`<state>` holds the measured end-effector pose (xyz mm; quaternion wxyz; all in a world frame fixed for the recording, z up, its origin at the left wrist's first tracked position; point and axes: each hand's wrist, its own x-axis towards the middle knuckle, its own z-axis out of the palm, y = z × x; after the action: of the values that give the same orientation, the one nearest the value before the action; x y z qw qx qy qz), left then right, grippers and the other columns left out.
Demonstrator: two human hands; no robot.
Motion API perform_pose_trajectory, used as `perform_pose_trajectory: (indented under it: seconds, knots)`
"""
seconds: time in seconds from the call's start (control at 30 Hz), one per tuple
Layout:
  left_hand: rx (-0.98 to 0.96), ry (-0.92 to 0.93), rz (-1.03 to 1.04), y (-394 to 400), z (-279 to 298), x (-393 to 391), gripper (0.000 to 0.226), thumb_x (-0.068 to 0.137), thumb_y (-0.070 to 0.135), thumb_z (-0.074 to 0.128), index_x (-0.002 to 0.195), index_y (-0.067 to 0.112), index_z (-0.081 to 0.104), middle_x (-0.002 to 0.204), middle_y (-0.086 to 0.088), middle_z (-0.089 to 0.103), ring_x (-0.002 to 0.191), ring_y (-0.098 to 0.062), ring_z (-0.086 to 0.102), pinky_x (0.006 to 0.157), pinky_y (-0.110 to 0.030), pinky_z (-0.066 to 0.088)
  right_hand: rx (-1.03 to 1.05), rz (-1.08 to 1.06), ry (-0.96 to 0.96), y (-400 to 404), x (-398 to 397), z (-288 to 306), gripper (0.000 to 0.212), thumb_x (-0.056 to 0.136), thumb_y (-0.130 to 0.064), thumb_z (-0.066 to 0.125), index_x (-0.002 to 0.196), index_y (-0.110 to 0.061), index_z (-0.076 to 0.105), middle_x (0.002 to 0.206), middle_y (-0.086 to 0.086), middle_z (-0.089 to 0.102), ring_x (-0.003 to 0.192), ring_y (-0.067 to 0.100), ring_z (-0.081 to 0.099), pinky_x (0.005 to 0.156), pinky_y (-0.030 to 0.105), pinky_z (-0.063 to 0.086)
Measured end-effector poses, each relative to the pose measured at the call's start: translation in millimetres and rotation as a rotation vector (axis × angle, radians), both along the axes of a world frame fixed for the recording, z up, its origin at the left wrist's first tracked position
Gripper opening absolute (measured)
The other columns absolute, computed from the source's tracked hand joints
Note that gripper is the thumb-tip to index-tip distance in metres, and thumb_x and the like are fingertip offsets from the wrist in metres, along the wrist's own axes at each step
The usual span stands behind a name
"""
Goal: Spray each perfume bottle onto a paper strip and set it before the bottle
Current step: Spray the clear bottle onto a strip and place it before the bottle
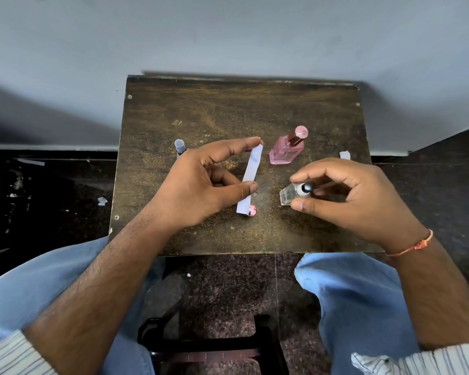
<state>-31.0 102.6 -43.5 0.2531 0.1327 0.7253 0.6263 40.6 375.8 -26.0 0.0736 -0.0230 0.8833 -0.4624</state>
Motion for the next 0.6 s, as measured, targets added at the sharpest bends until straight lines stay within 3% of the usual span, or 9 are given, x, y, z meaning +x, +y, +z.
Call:
perform_pose_trajectory:
  seconds: [0.1,0.17,0.27,0.33,0.43,0.5,0.6]
  knots:
    - [0.000,0.006,-0.004,-0.5,0.0,0.1,0.067,0.088,0.003,0.087,0.147,0.024,0.066,0.098,0.024,0.080,0.069,-0.011,0.078,0.067,-0.030,0.058,0.046,0.026,0.035,-1.1,1.2,4.5,0.054,0.074,-0.044,0.092,0.124,-0.030,0.077,0.123,-0.014,0.075,0.102,0.016,0.074,0.088,0.045,0.061]
    - [-0.003,0.011,-0.001,-0.5,0.2,0.4,0.067,0.087,0.003,0.087,0.147,0.024,0.066,0.101,0.023,0.081,0.069,-0.012,0.078,0.069,-0.035,0.059,0.098,0.032,0.141,-1.5,2.6,9.9,0.062,0.074,-0.043,0.096,0.129,-0.025,0.074,0.124,-0.011,0.072,0.092,0.018,0.070,0.082,0.042,0.058]
    - [-0.005,0.025,0.005,0.1,0.2,2.0,0.067,0.087,0.002,0.088,0.147,0.023,0.066,0.108,0.015,0.083,0.070,-0.013,0.079,0.068,-0.040,0.060,0.187,-0.004,0.382,-3.7,8.4,18.9,0.052,0.080,-0.041,0.097,0.117,-0.011,0.077,0.093,0.002,0.066,0.070,0.027,0.057,0.068,0.036,0.050]
    - [-0.015,0.034,0.005,0.2,-1.3,2.8,0.067,0.087,0.003,0.088,0.146,0.024,0.066,0.108,0.004,0.085,0.068,-0.015,0.078,0.068,-0.045,0.059,0.177,-0.016,0.454,-11.0,15.9,23.3,0.041,0.083,-0.039,0.095,0.107,-0.010,0.080,0.076,-0.001,0.062,0.061,0.020,0.055,0.060,0.030,0.046]
    - [-0.020,0.048,0.003,0.0,-2.6,3.1,0.066,0.088,0.003,0.087,0.148,0.024,0.065,0.108,0.002,0.085,0.069,-0.016,0.079,0.067,-0.043,0.059,0.248,0.060,0.428,-31.7,25.0,22.1,0.026,0.091,-0.042,0.088,0.106,-0.022,0.085,0.066,-0.009,0.066,0.054,0.007,0.060,0.051,0.028,0.051]
    - [-0.007,0.048,0.010,0.2,-2.6,2.3,0.066,0.089,0.001,0.086,0.149,0.021,0.064,0.117,0.008,0.082,0.071,-0.015,0.080,0.065,-0.035,0.062,0.351,0.083,0.376,-46.2,26.8,14.0,0.023,0.093,-0.046,0.080,0.109,-0.030,0.085,0.062,-0.012,0.066,0.051,0.011,0.063,0.049,0.033,0.053]
    - [0.002,0.022,0.013,1.8,-2.3,1.1,0.066,0.090,-0.001,0.084,0.149,0.021,0.064,0.102,0.019,0.081,0.067,-0.007,0.076,0.058,-0.025,0.054,0.487,0.086,0.304,-64.4,26.6,2.4,0.035,0.094,-0.054,0.065,0.119,-0.034,0.079,0.061,-0.008,0.069,0.051,0.023,0.068,0.048,0.038,0.055]
